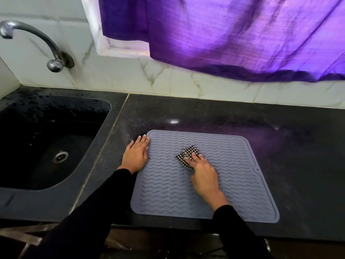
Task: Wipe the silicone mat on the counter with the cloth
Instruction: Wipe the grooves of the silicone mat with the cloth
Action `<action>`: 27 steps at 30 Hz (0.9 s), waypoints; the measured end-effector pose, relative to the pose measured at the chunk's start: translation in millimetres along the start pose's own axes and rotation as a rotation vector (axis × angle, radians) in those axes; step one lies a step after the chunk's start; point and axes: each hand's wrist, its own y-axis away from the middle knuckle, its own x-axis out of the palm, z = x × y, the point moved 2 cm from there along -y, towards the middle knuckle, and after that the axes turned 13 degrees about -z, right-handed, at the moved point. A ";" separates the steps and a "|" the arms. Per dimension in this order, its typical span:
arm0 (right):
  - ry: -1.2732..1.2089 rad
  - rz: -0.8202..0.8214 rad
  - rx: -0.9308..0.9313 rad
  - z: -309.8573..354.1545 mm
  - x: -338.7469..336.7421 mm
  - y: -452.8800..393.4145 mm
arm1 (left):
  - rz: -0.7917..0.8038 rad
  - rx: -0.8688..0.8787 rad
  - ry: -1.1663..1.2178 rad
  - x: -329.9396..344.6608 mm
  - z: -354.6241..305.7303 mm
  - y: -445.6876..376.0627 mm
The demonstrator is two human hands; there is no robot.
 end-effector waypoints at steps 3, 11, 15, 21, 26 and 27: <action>-0.630 -0.100 0.457 -28.2 -15.1 -13.9 | -0.033 -0.015 0.002 1.4 1.8 0.8; -0.295 -0.153 0.361 -11.6 -24.4 -10.1 | -0.075 -0.018 0.020 3.6 1.5 0.7; 0.083 -0.088 0.074 10.0 13.5 16.3 | -0.094 -0.018 0.013 4.0 1.9 0.1; 0.009 -0.022 0.117 -3.8 3.7 3.7 | -0.106 -0.010 0.019 1.9 -0.4 0.2; -0.301 -0.061 0.224 -14.7 -8.8 2.1 | -0.092 -0.024 0.031 1.4 0.2 0.5; -0.424 -0.103 0.341 -18.0 -10.0 -1.0 | -0.084 -0.023 0.033 1.6 0.4 0.6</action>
